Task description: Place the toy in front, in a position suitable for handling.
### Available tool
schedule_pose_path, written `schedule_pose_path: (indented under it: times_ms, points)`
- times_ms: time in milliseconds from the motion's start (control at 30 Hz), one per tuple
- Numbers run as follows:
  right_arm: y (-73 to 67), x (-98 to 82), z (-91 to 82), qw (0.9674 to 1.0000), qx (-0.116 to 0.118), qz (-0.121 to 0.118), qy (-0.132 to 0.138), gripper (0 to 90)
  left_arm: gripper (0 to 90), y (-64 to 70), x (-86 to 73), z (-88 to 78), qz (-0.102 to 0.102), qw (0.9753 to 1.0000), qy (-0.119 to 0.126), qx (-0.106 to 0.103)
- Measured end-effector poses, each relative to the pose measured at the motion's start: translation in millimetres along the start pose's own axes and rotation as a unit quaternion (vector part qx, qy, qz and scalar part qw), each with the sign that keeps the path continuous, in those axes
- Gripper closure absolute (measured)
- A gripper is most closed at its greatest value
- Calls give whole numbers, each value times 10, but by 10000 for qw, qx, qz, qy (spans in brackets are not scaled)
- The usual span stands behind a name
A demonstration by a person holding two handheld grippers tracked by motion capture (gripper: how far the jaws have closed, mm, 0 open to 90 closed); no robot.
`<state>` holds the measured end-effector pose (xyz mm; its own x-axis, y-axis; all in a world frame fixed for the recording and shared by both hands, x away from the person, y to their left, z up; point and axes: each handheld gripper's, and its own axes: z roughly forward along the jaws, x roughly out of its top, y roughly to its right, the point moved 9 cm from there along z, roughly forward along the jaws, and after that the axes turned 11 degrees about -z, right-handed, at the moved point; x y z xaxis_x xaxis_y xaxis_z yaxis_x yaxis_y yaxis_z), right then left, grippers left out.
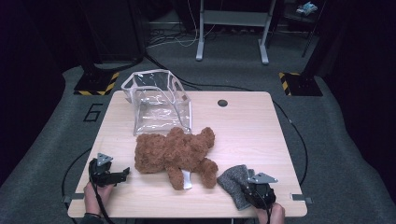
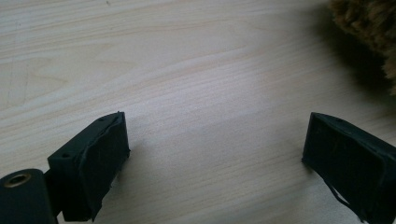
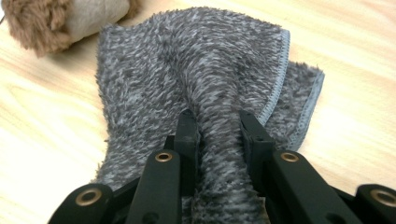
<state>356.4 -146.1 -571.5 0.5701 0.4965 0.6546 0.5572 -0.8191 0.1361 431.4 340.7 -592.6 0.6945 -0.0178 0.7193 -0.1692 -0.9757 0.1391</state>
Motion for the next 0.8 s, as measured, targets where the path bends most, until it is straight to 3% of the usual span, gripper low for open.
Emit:
schedule_pose_path:
  times_ms: [333,800]
  points:
    - [125,108,-115,9997,-143,0,207,733,67,0,4,3,2,10000,29,4]
    - [487,284,-277,9981,-463,114,395,733,70,2,7,6,-1,10000,67,20]
